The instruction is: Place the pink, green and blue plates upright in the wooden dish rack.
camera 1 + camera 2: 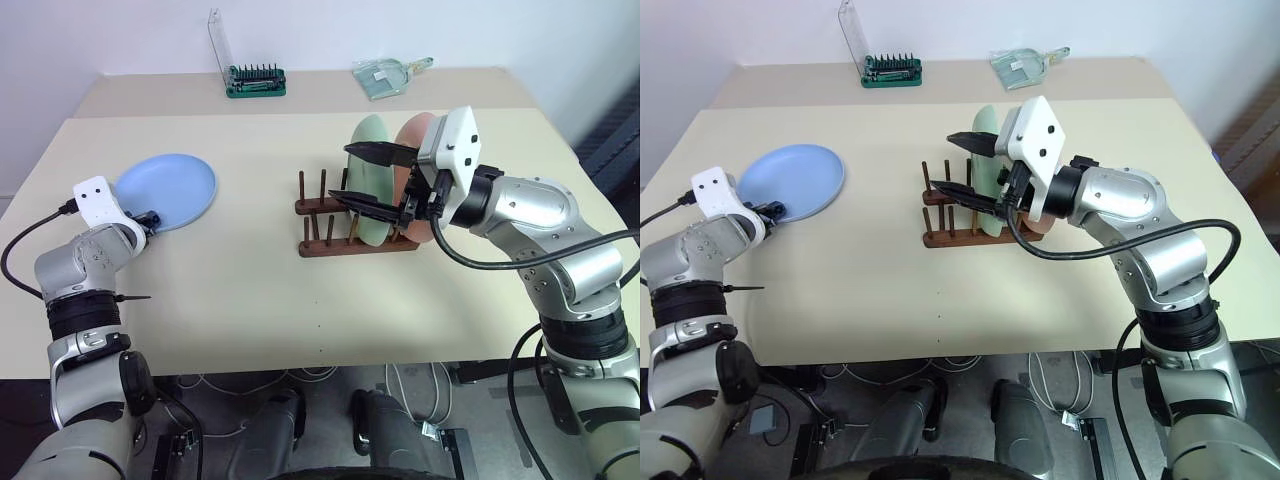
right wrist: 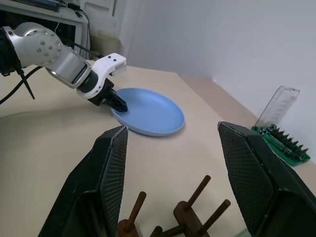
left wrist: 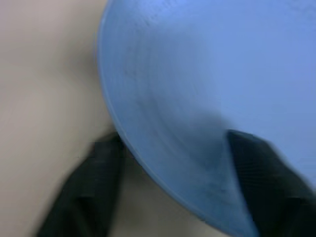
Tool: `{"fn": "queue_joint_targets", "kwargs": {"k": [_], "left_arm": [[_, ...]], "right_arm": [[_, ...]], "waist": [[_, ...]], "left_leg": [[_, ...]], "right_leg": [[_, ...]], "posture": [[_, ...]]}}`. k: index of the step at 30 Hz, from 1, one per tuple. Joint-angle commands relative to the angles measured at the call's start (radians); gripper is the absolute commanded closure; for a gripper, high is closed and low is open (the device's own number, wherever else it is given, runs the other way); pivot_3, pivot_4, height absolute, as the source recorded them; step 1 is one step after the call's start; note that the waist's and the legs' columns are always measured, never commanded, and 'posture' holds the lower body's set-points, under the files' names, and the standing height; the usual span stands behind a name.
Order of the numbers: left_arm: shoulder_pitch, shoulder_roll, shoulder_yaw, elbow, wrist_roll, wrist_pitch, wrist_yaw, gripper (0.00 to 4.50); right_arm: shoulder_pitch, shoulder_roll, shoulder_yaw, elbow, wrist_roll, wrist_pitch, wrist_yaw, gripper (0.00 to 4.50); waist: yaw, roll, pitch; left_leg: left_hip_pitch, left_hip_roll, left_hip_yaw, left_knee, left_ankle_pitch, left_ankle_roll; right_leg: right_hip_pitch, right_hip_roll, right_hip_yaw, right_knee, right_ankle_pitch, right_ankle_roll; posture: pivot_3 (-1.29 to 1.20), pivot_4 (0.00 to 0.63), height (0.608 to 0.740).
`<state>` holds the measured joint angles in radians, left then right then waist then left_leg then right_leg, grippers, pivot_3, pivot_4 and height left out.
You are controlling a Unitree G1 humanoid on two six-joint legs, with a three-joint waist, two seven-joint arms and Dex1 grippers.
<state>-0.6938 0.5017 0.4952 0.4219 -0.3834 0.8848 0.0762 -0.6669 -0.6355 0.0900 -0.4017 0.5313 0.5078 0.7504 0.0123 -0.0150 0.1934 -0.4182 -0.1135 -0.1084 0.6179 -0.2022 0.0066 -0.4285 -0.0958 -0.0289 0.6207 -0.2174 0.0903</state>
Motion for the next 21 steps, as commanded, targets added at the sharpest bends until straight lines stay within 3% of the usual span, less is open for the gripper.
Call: {"fn": "queue_joint_targets", "kwargs": {"k": [1,3,5,9,13,21], "left_arm": [[-0.019,0.0,0.041,-0.006,-0.005,-0.019,0.027,3.49],[-0.013,-0.007,0.052,-0.024,-0.007,-0.021,0.038,4.46],[-0.005,-0.017,0.061,-0.052,-0.017,-0.025,0.038,4.46],[0.031,-0.081,0.039,-0.276,-0.039,-0.208,-0.026,4.46],[0.031,-0.132,-0.062,-0.58,0.003,-0.338,-0.024,4.46],[0.011,-0.181,-0.221,-0.824,0.024,-0.293,0.003,4.46]], "right_arm": [[0.002,0.008,-0.024,-0.041,-0.011,-0.001,-0.014,1.53],[0.003,0.009,-0.024,-0.042,-0.019,-0.001,-0.016,1.53],[0.003,0.01,-0.024,-0.042,-0.025,-0.001,-0.018,1.53],[-0.005,0.007,-0.008,-0.027,-0.071,-0.02,-0.02,1.53],[-0.025,-0.008,0.08,0.013,-0.26,-0.145,-0.02,1.53],[-0.122,0.058,0.182,0.129,-0.533,-0.388,-0.071,1.53]], "waist": [[0.0,0.0,0.0],[0.0,0.0,0.0],[-0.001,0.0,0.0],[0.0,0.0,0.0],[0.002,-0.002,0.001],[-0.005,-0.002,0.001]], "left_leg": [[0.0,0.0,0.0,0.0,0.0,0.0],[0.0,0.0,0.0,0.0,0.0,0.0],[0.0,0.0,0.0,0.0,0.0,0.0],[0.0,0.0,0.0,0.0,0.0,0.0],[-0.004,0.0,0.0,0.004,0.0,-0.001],[-0.004,0.0,0.002,0.008,0.0,0.0]], "right_leg": [[0.0,0.0,0.0,0.0,0.0,0.0],[0.0,0.0,0.0,0.0,0.0,0.0],[0.0,0.0,0.0,0.0,0.0,0.0],[0.0,0.0,0.0,0.0,0.0,0.0],[-0.001,0.0,0.0,0.0,0.001,0.0],[-0.001,0.002,0.001,0.002,0.003,0.001]], "posture": [[0.0,0.15,0.74],[0.0,0.15,0.74],[0.0,0.15,0.74],[0.0,0.15,0.74],[0.0,0.15,0.74],[0.0,0.15,0.74]]}}
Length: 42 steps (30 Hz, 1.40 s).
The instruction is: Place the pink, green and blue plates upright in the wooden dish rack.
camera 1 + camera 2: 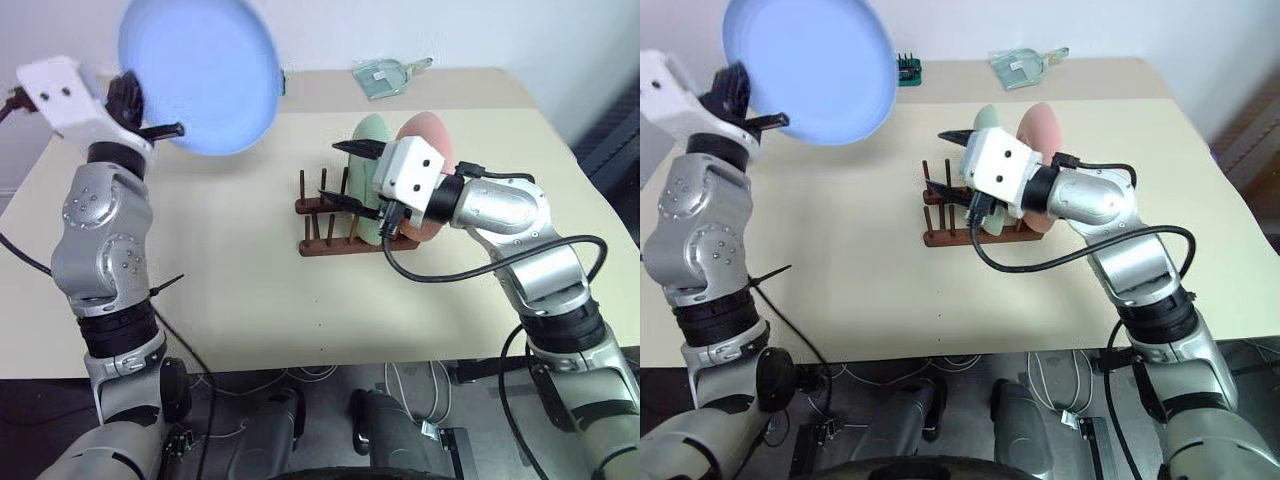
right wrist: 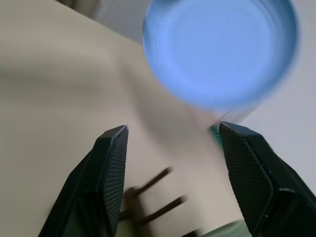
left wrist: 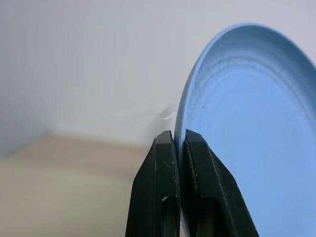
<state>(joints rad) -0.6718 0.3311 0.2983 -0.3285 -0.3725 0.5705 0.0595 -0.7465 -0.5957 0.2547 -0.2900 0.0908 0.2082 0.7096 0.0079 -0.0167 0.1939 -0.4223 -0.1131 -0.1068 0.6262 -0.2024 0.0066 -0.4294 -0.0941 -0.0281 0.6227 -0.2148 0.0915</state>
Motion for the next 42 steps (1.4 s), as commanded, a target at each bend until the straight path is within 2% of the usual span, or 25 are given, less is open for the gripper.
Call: {"fn": "queue_joint_targets", "kwargs": {"k": [1,4,8,17,20,24,25,30,34,38,41,42], "left_arm": [[-0.014,-0.022,-0.036,-0.095,0.01,0.037,0.029,4.46],[-0.019,-0.045,-0.063,-0.143,0.008,0.075,0.047,4.46],[-0.028,-0.126,-0.072,-0.271,-0.043,0.199,0.123,4.46],[-0.023,-0.146,-0.072,-0.391,-0.112,0.34,0.122,4.46],[-0.02,-0.144,-0.071,-0.411,-0.126,0.364,0.119,4.5],[-0.019,-0.149,-0.06,-0.418,-0.139,0.378,0.121,4.5],[-0.019,-0.15,-0.057,-0.418,-0.141,0.38,0.122,4.5],[-0.019,-0.166,-0.029,-0.404,-0.162,0.37,0.114,4.5],[-0.031,-0.212,0.045,-0.396,-0.205,0.302,0.127,3.04],[-0.054,-0.207,0.147,-0.365,-0.221,0.225,0.162,1.03],[-0.058,-0.17,0.198,-0.336,-0.217,0.179,0.169,1.03],[-0.052,-0.127,0.231,-0.311,-0.202,0.159,0.157,1.03]], "right_arm": [[-0.053,0.028,0.028,0.037,-0.128,-0.12,-0.043,1.53],[-0.073,0.055,0.043,0.083,-0.202,-0.183,-0.073,1.53],[-0.084,0.087,0.088,0.145,-0.295,-0.269,-0.086,1.53],[-0.099,0.135,0.097,0.228,-0.395,-0.358,-0.108,1.53],[-0.097,0.146,0.093,0.238,-0.407,-0.369,-0.109,2.38],[-0.096,0.154,0.086,0.243,-0.417,-0.383,-0.108,4.34],[-0.095,0.155,0.085,0.244,-0.419,-0.387,-0.108,4.48],[-0.093,0.159,0.087,0.249,-0.431,-0.405,-0.108,4.48],[-0.089,0.159,0.085,0.243,-0.43,-0.429,-0.106,4.5],[-0.095,0.161,0.076,0.241,-0.423,-0.448,-0.111,4.5],[-0.1,0.169,0.067,0.243,-0.407,-0.455,-0.111,4.5],[-0.103,0.178,0.056,0.237,-0.382,-0.453,-0.109,4.5]], "waist": [[0.001,0.0,0.0],[0.001,0.0,0.0],[0.003,0.0,0.0],[0.002,0.0,0.0],[0.002,0.0,0.0],[0.002,0.0,0.0],[0.002,0.0,0.0],[0.003,0.0,0.0],[0.003,0.0,0.0],[0.001,0.0,0.0],[0.001,0.0,0.0],[0.001,0.0,0.0]], "left_leg": [[0.0,0.0,0.0,0.0,0.0,0.0],[0.0,0.0,0.0,0.001,0.0,0.0],[0.0,0.0,0.0,0.002,0.001,0.0],[0.001,0.001,0.0,0.003,0.003,-0.004],[0.001,0.001,0.0,0.003,0.003,-0.005],[0.001,0.001,0.0,0.003,0.004,-0.005],[0.001,0.001,0.0,0.002,0.004,-0.006],[0.002,0.001,0.0,0.003,0.004,-0.006],[0.002,0.001,0.0,0.003,0.004,-0.006],[0.002,0.002,0.0,0.003,0.004,-0.006],[0.003,0.003,0.0,0.002,0.004,-0.007],[0.003,0.003,0.0,0.002,0.004,-0.007]], "right_leg": [[0.0,0.001,0.0,0.001,0.0,0.0],[0.0,0.002,0.0,0.003,0.0,0.0],[0.0,0.002,0.001,0.004,0.0,0.0],[0.0,0.004,0.001,0.006,0.0,-0.001],[0.0,0.004,0.001,0.006,0.0,-0.001],[0.0,0.005,0.002,0.006,0.0,-0.001],[0.0,0.005,0.002,0.006,0.0,-0.001],[0.0,0.005,0.002,0.006,0.0,-0.001],[0.0,0.005,0.002,0.006,0.0,-0.001],[0.0,0.006,0.002,0.006,0.0,-0.002],[0.0,0.006,0.002,0.006,0.001,-0.002],[0.0,0.006,0.002,0.006,0.001,-0.002]], "posture": [[0.0,0.15,0.74],[0.0,0.15,0.74],[0.0,0.15,0.74],[0.0,0.15,0.74],[0.0,0.15,0.74],[0.0,0.15,0.74],[0.0,0.15,0.74],[0.0,0.15,0.74],[0.0,0.15,0.74],[0.0,0.15,0.74],[0.0,0.15,0.74],[0.0,0.15,0.74]]}}
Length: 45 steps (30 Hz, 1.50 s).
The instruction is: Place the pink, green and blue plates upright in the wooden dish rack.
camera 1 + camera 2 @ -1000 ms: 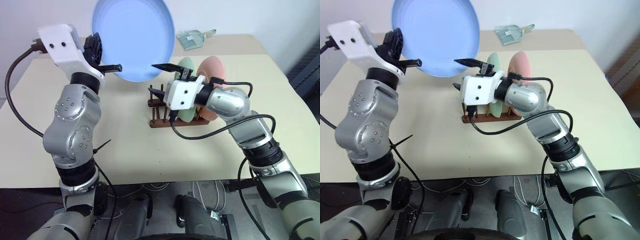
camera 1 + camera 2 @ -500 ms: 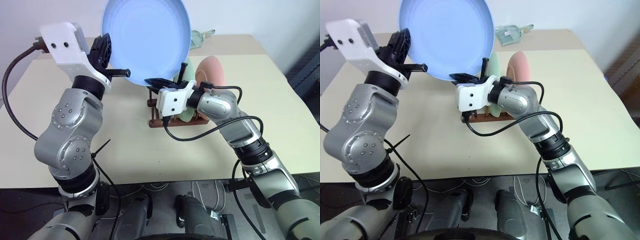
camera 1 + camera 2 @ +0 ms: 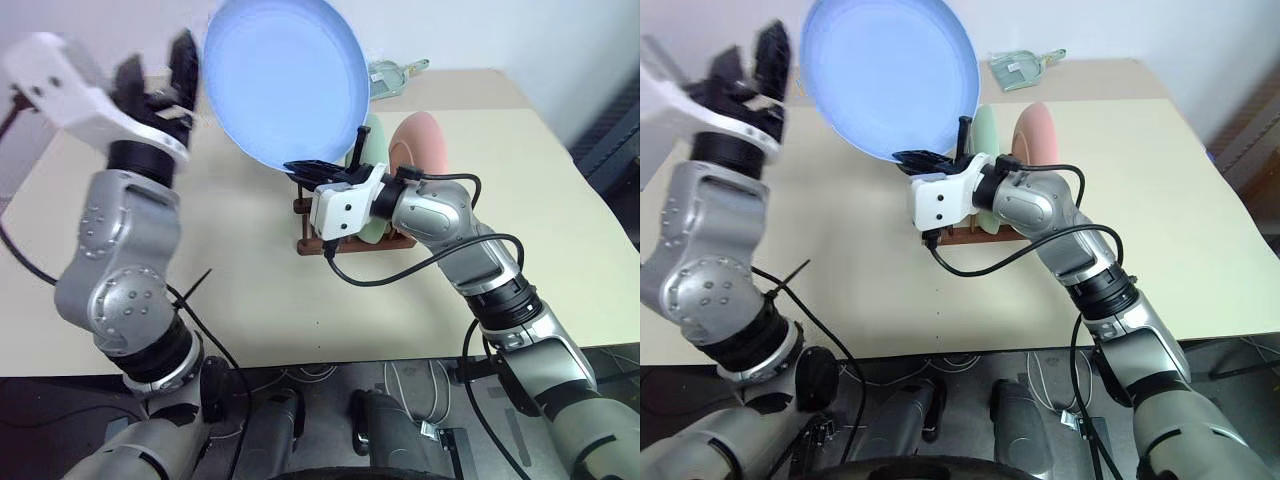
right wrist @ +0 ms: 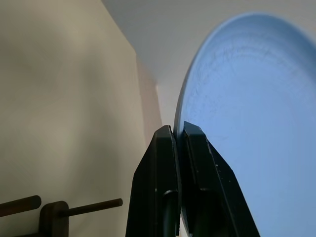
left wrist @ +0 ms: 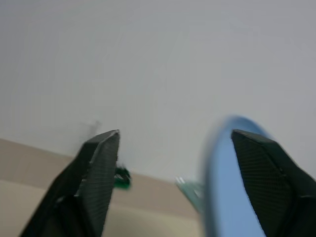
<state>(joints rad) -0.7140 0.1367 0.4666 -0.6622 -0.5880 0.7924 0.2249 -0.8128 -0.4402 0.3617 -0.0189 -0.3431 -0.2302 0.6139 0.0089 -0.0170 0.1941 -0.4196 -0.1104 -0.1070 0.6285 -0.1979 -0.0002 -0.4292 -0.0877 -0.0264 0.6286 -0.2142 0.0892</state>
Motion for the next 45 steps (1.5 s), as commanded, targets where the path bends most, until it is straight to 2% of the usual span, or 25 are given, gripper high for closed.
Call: {"fn": "queue_joint_targets", "kwargs": {"k": [1,4,8,11,14,17,22,31,45], "left_arm": [[0.0,0.113,0.089,0.049,0.028,-0.076,-0.022,1.03],[0.053,0.225,0.117,0.11,0.064,-0.118,-0.074,1.03],[0.187,0.349,0.086,0.163,0.086,-0.144,-0.214,1.03],[0.37,0.403,0.03,0.165,0.087,-0.191,-0.391,1.03],[0.517,0.431,-0.049,0.14,0.087,-0.232,-0.526,1.03],[0.628,0.413,-0.131,0.092,0.061,-0.262,-0.623,1.03],[0.782,0.432,-0.25,0.03,0.068,-0.291,-0.757,1.03],[0.82,0.446,-0.3,-0.004,0.062,-0.277,-0.813,1.03],[0.807,0.436,-0.317,-0.006,0.06,-0.28,-0.808,1.03]], "right_arm": [[-0.04,0.036,-0.063,-0.041,0.084,-0.007,-0.009,4.5],[-0.047,0.069,-0.094,-0.062,0.163,0.025,0.006,4.5],[-0.049,0.127,-0.137,-0.123,0.324,0.136,0.041,4.5],[-0.031,0.198,-0.202,-0.239,0.59,0.365,0.057,4.5],[-0.008,0.232,-0.27,-0.326,0.823,0.594,0.029,4.5],[0.024,0.272,-0.323,-0.382,1.012,0.788,-0.059,4.5],[0.074,0.313,-0.403,-0.421,1.236,1.012,-0.244,4.5],[0.096,0.359,-0.49,-0.407,1.485,1.128,-0.472,4.5],[0.106,0.355,-0.505,-0.297,1.61,1.135,-0.605,4.5]], "waist": [[-0.001,0.0,0.0],[-0.007,0.0,0.0],[-0.006,0.0,0.0],[-0.008,0.001,0.0],[-0.006,0.001,0.0],[-0.004,0.001,0.0],[-0.006,0.002,0.0],[-0.019,0.003,0.0],[-0.022,0.003,0.0]], "left_leg": [[0.0,0.0,0.0,0.0,0.0,0.0],[0.001,0.001,0.0,-0.001,0.001,-0.002],[0.002,0.001,0.0,-0.002,0.001,-0.001],[0.002,0.001,0.0,-0.002,-0.002,0.003],[0.002,0.002,0.0,-0.004,-0.002,0.002],[0.002,0.003,0.0,-0.005,-0.003,0.0],[0.003,0.003,0.001,-0.011,-0.003,0.0],[0.003,0.004,0.002,-0.014,-0.002,0.002],[0.003,0.004,0.002,-0.014,-0.001,0.002]], "right_leg": [[0.0,0.0,0.0,0.0,0.0,0.0],[0.0,0.001,0.001,0.0,0.001,-0.001],[0.0,0.001,0.001,0.0,0.001,-0.001],[0.0,0.001,0.002,0.0,0.001,-0.002],[-0.001,0.001,0.003,0.0,0.0,-0.004],[-0.001,0.0,0.003,0.0,0.0,-0.007],[-0.004,0.0,0.006,-0.001,-0.002,-0.011],[-0.007,0.0,0.007,0.0,-0.003,-0.013],[-0.007,0.0,0.007,-0.001,-0.003,-0.013]], "posture": [[0.0,0.15,0.74],[0.0,0.15,0.74],[0.0,0.15,0.74],[0.0,0.15,0.74],[0.0,0.15,0.74],[0.0,0.15,0.74],[0.0,0.15,0.74],[0.0,0.15,0.74],[0.0,0.15,0.74]]}}
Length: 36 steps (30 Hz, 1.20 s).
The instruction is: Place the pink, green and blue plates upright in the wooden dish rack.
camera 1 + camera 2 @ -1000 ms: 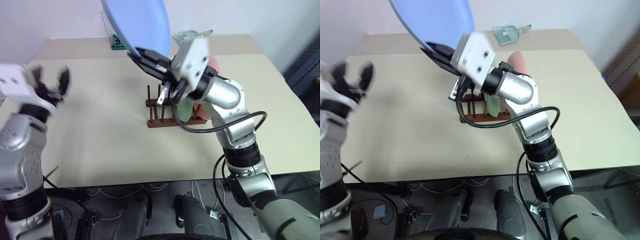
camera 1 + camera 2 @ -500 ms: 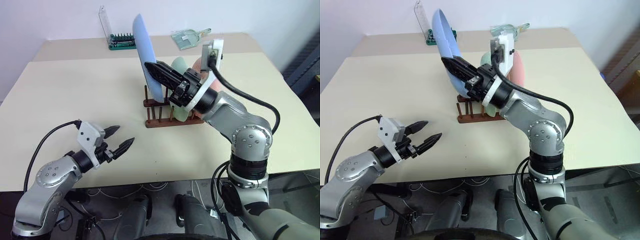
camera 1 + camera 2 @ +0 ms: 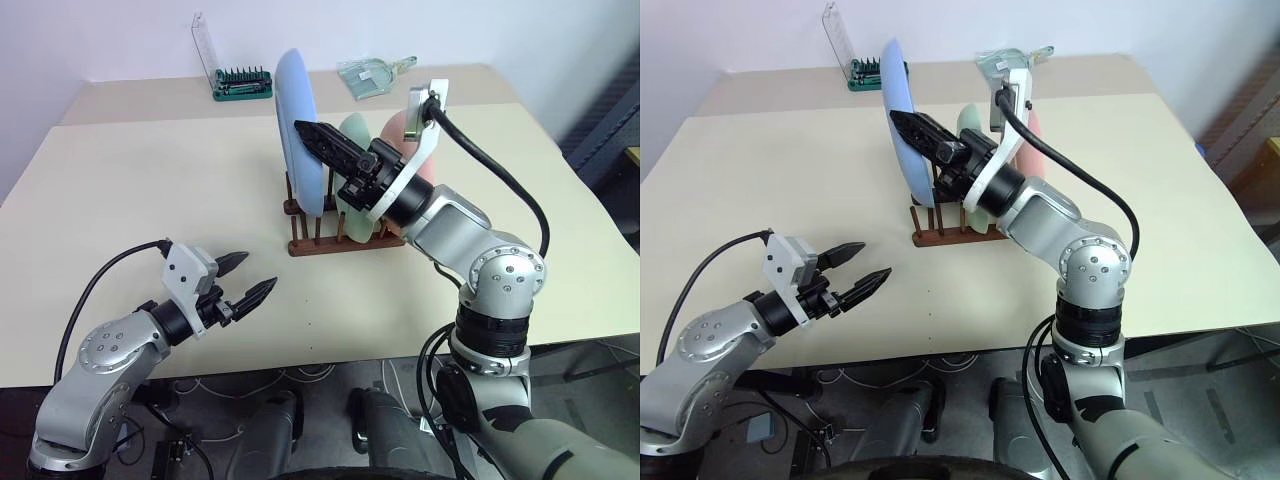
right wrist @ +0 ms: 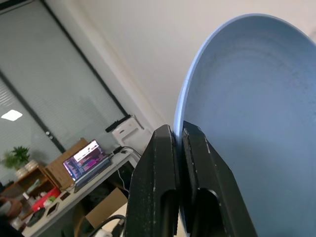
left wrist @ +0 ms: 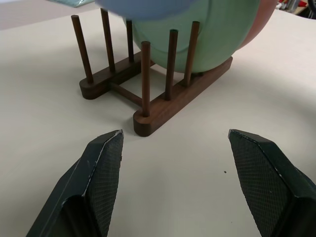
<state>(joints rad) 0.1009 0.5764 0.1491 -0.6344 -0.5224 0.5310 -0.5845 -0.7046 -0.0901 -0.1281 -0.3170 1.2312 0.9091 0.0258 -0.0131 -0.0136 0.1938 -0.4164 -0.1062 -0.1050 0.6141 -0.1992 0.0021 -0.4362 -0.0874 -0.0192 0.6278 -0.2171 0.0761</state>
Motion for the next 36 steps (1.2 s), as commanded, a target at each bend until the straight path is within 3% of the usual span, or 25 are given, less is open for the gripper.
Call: {"fn": "queue_joint_targets", "kwargs": {"k": [1,16,20,26,36], "left_arm": [[-0.007,-0.004,0.0,-0.035,-0.005,-0.019,0.002,1.03],[-0.003,-0.008,-0.019,-0.021,0.016,-0.045,-0.001,1.03],[-0.011,-0.011,-0.027,-0.029,0.019,-0.039,0.008,0.99],[-0.027,-0.01,-0.029,-0.045,0.01,-0.017,0.024,0.99],[-0.038,-0.008,-0.028,-0.04,0.0,0.0,0.029,0.99]], "right_arm": [[-0.001,0.005,-0.013,0.009,0.04,-0.003,-0.023,4.5],[0.005,0.003,-0.003,0.079,0.05,0.02,-0.095,4.5],[0.006,-0.004,-0.003,0.083,0.049,0.027,-0.103,3.07],[-0.001,-0.017,0.007,0.074,0.028,0.028,-0.093,0.04],[-0.071,-0.146,0.066,-0.019,-0.09,0.029,0.028,0.04]], "waist": [[0.0,0.0,0.0],[0.0,0.0,0.0],[0.0,0.0,0.0],[0.0,0.0,0.0],[0.0,0.001,0.0]], "left_leg": [[0.0,0.0,0.0,0.0,0.0,0.0],[-0.001,0.0,0.0,0.0,0.0,0.0],[-0.001,0.0,0.0,0.0,0.0,0.0],[-0.001,0.0,0.0,-0.001,0.0,0.0],[-0.003,0.0,0.0,-0.001,0.0,0.0]], "right_leg": [[0.0,0.0,0.0,0.0,0.0,0.0],[0.0,0.0,0.0,-0.001,0.0,0.0],[0.0,0.0,0.0,-0.001,0.0,0.0],[0.0,0.0,0.0,-0.002,0.0,0.0],[0.0,0.0,-0.001,-0.005,0.0,0.0]], "posture": [[0.0,0.15,0.74],[0.0,0.15,0.74],[0.0,0.15,0.74],[0.0,0.15,0.74],[0.0,0.15,0.74]]}}
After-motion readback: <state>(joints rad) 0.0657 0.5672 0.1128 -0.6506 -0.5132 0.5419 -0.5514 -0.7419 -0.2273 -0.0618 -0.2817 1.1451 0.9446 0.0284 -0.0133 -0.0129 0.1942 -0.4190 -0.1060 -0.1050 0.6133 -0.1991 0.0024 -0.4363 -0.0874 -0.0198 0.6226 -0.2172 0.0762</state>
